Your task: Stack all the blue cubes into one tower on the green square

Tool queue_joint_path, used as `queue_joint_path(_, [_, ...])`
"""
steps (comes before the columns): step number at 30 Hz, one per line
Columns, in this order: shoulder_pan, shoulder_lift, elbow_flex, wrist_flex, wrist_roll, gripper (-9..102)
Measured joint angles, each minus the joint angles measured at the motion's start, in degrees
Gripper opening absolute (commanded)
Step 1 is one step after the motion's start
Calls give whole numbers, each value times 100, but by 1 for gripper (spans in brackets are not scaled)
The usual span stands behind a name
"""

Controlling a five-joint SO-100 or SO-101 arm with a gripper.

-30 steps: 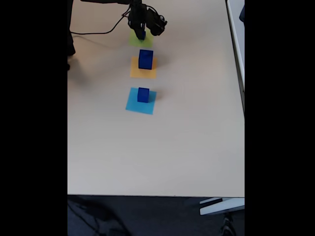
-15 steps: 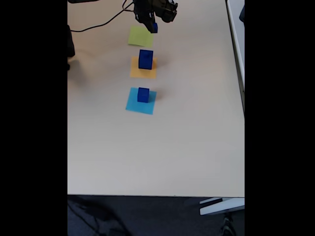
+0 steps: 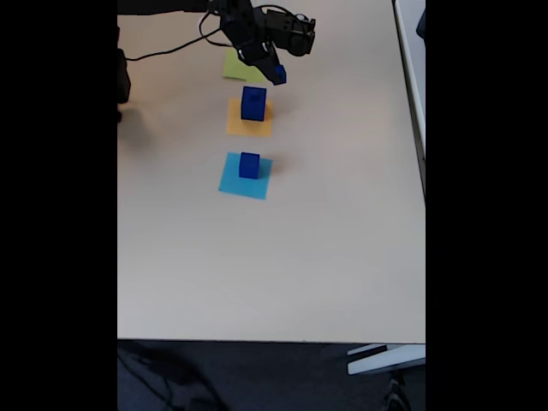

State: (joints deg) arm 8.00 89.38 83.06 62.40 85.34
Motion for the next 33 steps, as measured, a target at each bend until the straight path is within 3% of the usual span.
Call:
queue_joint_path(17, [1485, -422, 149, 97, -976, 1])
queue_joint_path(33, [1898, -1020, 35, 141, -1556, 0])
